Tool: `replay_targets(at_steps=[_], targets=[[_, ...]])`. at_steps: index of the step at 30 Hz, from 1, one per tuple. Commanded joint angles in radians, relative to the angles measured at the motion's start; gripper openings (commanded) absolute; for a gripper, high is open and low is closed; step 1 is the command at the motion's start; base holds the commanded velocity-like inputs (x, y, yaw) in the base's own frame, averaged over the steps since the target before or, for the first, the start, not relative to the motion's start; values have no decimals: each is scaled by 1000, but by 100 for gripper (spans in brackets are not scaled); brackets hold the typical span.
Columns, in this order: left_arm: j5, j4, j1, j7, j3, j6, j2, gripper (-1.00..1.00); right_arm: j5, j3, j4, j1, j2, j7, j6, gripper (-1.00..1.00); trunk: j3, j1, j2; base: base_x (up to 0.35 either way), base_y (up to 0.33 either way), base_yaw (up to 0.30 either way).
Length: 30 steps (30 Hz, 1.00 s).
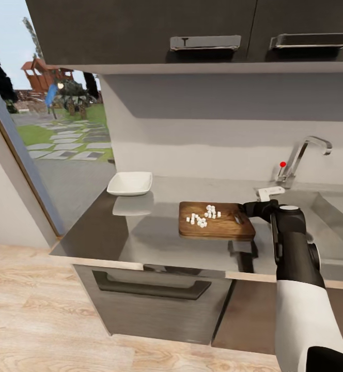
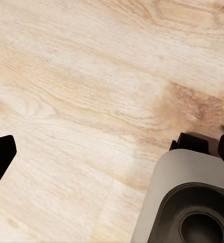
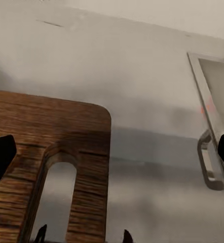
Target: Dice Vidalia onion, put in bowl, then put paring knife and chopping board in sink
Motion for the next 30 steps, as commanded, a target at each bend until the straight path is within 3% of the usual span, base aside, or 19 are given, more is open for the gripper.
replay_targets(at_steps=[1,6,8,17,23,30], targets=[[6,3,-1,1,-8,-5,-1,100,10,-8,-1,-1,-1,11,2,100,-1,0,-1,7,5,0],[6,4,-1,1,-8,-5,-1,100,8,-122,50,-1,-5,18,-64,100,-1,0,-1,1,1,0],[6,4,-1,1,-8,-5,-2,100,9,-138,89,-1,-6,19,-93,100,-1,0,-1,0,0,0],[6,4,-1,1,-8,-5,-2,100,9,-159,132,-1,-6,32,-146,100,-1,0,-1,0,0,0],[6,4,-1,1,-8,-5,-2,100,9,-161,130,-1,-6,67,-144,100,-1,0,-1,0,0,0],[6,4,-1,1,-8,-5,-2,100,-9,-160,57,-1,-11,113,-101,100,-1,0,-1,0,0,0]])
